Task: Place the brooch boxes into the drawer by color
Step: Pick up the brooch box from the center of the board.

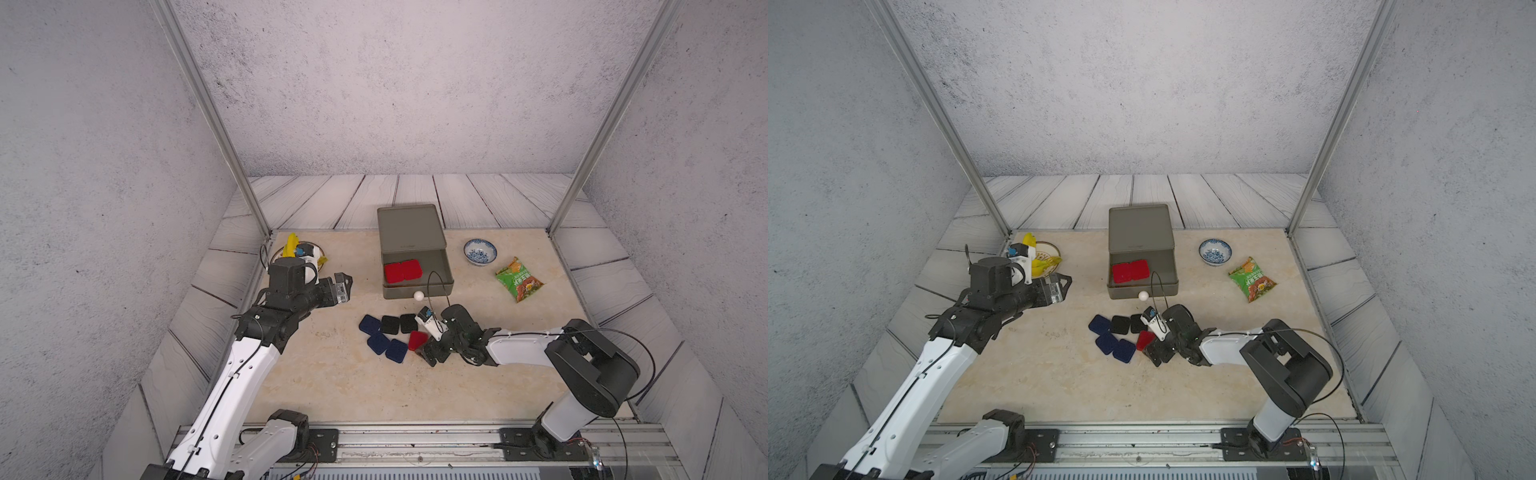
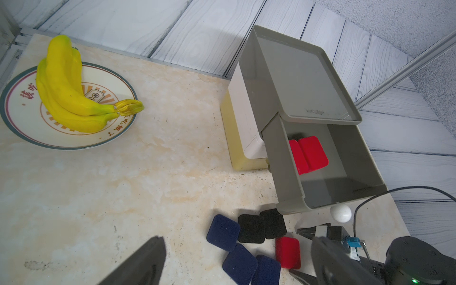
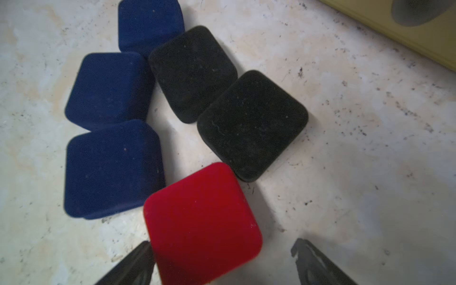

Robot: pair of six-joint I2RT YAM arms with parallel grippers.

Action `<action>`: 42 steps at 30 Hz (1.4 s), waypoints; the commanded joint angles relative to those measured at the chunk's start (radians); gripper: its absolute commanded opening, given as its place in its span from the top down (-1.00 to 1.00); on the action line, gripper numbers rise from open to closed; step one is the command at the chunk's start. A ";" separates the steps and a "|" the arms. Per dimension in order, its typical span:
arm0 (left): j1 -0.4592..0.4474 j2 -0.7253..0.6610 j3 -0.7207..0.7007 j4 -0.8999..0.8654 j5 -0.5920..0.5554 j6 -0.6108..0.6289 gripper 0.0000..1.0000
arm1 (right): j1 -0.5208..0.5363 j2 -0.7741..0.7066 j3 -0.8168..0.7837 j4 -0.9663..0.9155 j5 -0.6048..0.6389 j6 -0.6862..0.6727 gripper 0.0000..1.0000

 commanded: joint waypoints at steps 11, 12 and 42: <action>-0.007 -0.001 0.008 0.005 -0.009 0.019 -0.96 | 0.007 0.024 0.028 -0.005 -0.070 -0.017 -0.59; -0.008 -0.002 0.008 0.005 -0.011 0.020 -0.96 | 0.006 0.023 0.026 -0.009 -0.072 -0.016 -0.56; -0.006 -0.030 0.016 -0.015 -0.020 0.023 -0.96 | 0.055 -0.135 -0.003 -0.144 -0.007 0.023 0.01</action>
